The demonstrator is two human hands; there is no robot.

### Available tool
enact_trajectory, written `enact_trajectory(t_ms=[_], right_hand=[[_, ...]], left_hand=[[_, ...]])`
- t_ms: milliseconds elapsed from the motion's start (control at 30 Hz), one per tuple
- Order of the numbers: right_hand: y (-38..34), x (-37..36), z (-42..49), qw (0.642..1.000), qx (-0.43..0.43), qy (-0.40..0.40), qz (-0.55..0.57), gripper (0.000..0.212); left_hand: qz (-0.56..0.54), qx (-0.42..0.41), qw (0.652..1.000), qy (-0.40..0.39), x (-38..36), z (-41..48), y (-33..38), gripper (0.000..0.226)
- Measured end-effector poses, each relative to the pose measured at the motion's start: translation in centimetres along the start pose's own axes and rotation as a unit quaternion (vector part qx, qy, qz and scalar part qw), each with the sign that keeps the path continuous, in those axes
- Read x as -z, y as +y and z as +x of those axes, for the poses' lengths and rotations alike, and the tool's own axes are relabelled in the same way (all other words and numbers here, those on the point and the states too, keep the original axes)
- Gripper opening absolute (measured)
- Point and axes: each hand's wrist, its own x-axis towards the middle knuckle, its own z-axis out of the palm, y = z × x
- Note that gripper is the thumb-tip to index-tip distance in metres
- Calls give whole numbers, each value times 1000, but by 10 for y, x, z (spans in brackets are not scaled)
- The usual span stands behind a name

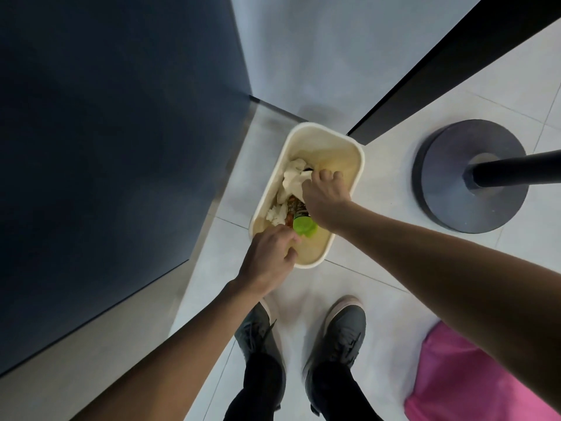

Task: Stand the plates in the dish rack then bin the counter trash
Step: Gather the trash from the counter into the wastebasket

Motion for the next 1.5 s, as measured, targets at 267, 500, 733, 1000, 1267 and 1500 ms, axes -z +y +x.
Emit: enact_trajectory(t_ms=[267,500,733,1000,1267,1500], right_hand=[[7,2,32,946,-90,-32,309,26],[14,4,26,995,-7,-66,78,48],[25,7,21,999,23,-46,14,19],[24,33,-25,984,63,-4,169,22],[53,88,-146,961,136,44,238,50],[65,175,-269,950,143,21,276,43]], left_hand=[[64,-68,995,-26,-10,-3,-15,32],[104,-88,988,-72,-6,-5,-16,37],[109,-90,987,-72,-4,-5,-14,39],[54,-76,995,-17,9,-10,3,14],[-64,77,991,85,71,-48,75,18],[-97,150,979,94,135,-122,167,16]])
